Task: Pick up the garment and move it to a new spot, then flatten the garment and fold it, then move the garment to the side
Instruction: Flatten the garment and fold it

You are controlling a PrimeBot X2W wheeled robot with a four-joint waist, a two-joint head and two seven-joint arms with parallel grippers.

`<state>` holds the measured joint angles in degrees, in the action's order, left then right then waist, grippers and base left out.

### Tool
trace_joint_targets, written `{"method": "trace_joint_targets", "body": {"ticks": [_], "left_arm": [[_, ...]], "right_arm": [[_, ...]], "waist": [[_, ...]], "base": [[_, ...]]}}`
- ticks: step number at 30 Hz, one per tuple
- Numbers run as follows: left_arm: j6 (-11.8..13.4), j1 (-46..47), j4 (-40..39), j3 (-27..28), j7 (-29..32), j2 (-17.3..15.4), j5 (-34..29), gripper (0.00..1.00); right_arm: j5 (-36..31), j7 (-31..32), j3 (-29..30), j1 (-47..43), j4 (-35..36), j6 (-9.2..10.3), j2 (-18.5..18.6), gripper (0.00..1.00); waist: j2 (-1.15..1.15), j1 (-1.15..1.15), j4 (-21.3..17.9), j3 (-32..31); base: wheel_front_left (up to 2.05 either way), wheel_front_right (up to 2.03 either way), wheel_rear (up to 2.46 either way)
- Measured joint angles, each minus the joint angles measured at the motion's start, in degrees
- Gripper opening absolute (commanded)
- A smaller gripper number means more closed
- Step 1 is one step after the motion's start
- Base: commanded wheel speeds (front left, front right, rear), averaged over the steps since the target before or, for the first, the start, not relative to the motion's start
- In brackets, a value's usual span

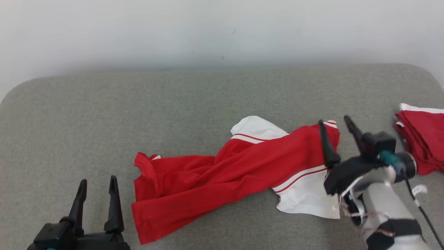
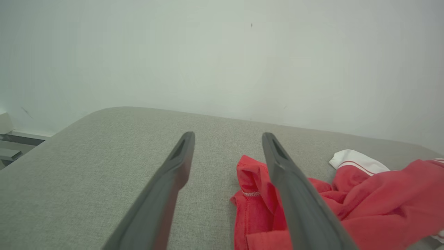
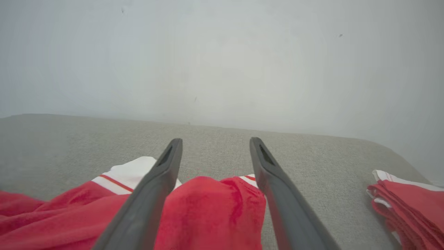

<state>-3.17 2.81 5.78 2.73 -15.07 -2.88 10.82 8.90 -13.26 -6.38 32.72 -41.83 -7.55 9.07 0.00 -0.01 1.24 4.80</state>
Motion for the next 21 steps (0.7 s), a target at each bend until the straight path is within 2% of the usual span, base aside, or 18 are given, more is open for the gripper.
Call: {"method": "trace_joint_targets", "body": {"ticks": [5,11,14,21], "left_arm": [[0.5,-1.8,0.5,1.0,0.0,0.0,0.3,1.0],[1.0,-3.2,1.4,2.2,0.0,0.0,0.4,1.0],[1.1,-3.3,2.2,2.5,0.0,0.0,0.5,1.0],[0.5,-3.0,5.9,2.6,0.0,0.0,0.4,1.0]], "right_arm": [[3.4,-1.4,-3.6,-8.4,9.2,-0.01,1.5,1.0],[3.6,-1.7,-1.0,-16.7,17.8,-0.01,0.7,1.0],[1.9,-1.7,-0.2,-19.5,19.9,-0.01,-0.5,1.0],[0.6,-1.3,-0.1,-23.0,19.8,-0.01,-2.0,1.0]], "waist": [[0.0,0.0,-2.6,-2.2],[0.0,0.0,-5.3,-4.3],[-0.01,-0.01,-6.1,-5.2],[0.0,-0.01,-6.9,-6.8]], "base": [[0.0,0.0,0.0],[0.0,0.0,0.0],[0.0,0.0,0.0],[0.0,0.0,0.0]]}}
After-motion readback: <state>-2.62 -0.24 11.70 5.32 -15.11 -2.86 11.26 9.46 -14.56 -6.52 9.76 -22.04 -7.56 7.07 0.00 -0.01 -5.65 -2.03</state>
